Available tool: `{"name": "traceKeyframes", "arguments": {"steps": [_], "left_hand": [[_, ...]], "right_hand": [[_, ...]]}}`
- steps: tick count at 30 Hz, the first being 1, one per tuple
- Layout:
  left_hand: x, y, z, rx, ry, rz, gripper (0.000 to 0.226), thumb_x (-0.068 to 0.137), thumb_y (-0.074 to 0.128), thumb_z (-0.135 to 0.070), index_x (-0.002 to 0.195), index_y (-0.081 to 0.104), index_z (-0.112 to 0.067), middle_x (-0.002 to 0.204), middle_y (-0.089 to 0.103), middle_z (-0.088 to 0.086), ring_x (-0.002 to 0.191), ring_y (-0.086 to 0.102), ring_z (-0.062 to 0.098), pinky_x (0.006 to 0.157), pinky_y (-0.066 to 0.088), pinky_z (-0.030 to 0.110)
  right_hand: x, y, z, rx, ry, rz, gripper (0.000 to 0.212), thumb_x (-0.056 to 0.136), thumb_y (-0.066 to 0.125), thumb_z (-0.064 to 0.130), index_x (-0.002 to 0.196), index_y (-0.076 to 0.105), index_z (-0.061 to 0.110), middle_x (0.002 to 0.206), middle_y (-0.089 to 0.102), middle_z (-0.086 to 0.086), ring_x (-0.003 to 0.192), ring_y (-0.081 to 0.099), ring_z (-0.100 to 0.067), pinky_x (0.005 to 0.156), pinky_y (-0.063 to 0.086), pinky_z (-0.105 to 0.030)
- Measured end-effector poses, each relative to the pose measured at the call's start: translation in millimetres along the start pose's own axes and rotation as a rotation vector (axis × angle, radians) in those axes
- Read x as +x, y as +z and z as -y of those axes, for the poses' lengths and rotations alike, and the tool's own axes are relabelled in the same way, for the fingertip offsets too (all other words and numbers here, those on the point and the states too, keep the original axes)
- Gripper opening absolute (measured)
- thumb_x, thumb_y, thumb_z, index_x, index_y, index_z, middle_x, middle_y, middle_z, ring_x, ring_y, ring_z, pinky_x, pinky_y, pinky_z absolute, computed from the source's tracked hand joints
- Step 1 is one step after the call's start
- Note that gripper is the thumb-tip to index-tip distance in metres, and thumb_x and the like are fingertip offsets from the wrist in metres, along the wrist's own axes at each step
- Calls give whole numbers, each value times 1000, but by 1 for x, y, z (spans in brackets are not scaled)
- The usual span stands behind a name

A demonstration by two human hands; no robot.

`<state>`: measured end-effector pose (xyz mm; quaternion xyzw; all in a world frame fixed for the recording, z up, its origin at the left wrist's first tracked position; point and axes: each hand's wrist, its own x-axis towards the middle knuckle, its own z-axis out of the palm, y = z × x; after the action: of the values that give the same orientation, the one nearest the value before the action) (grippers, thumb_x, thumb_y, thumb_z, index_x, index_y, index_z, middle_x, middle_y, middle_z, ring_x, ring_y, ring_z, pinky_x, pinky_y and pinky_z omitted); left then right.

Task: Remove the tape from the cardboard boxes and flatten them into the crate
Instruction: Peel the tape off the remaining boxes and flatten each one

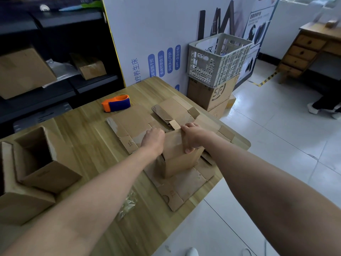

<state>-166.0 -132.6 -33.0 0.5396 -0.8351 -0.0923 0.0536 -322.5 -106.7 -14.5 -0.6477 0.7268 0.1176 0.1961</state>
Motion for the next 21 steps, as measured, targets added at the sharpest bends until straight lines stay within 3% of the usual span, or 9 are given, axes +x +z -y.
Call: {"name": "traceKeyframes", "arguments": {"steps": [3,9,12,15,18,21], "left_hand": [[-3,5,3,52,68,7,32,89,37,3,120,45,3,121,51,20,112,48,32,92,42,35],[-7,7,14,18,346,-78,28,86,33,6,105,47,-9,109,49,9,99,41,22,83,34,29],[-12,5,13,-183,253,-97,15,93,46,-3,104,54,-10,101,59,8,94,48,22,78,41,29],[-9,-1,6,-346,21,-80,9,89,60,-9,97,56,-11,93,64,7,86,56,21,70,42,28],[0,-5,-1,-346,-110,10,10,86,65,-12,94,59,-11,98,64,7,89,57,22,72,43,28],[4,-7,-8,-235,-81,50,10,90,57,-9,98,62,-7,105,65,13,100,58,29,81,45,33]], "right_hand": [[-1,1,0,-18,-4,-7,99,72,79,32,149,19,18,151,23,-6,142,13,-31,112,27,-52],[-2,2,-5,2,-4,5,102,71,80,33,150,17,19,153,21,-4,143,10,-30,113,25,-51],[-1,1,-7,41,-7,1,102,70,81,30,150,19,21,153,22,-3,143,12,-29,113,25,-51],[2,0,-5,41,-11,-4,101,70,81,29,150,20,21,152,24,-3,142,14,-30,112,26,-51],[3,-1,-4,31,-7,1,102,69,82,29,150,20,21,152,24,-4,142,13,-30,112,26,-52],[2,0,-5,43,-9,-4,100,70,81,29,149,21,21,151,24,-4,142,13,-30,111,25,-52]]}}
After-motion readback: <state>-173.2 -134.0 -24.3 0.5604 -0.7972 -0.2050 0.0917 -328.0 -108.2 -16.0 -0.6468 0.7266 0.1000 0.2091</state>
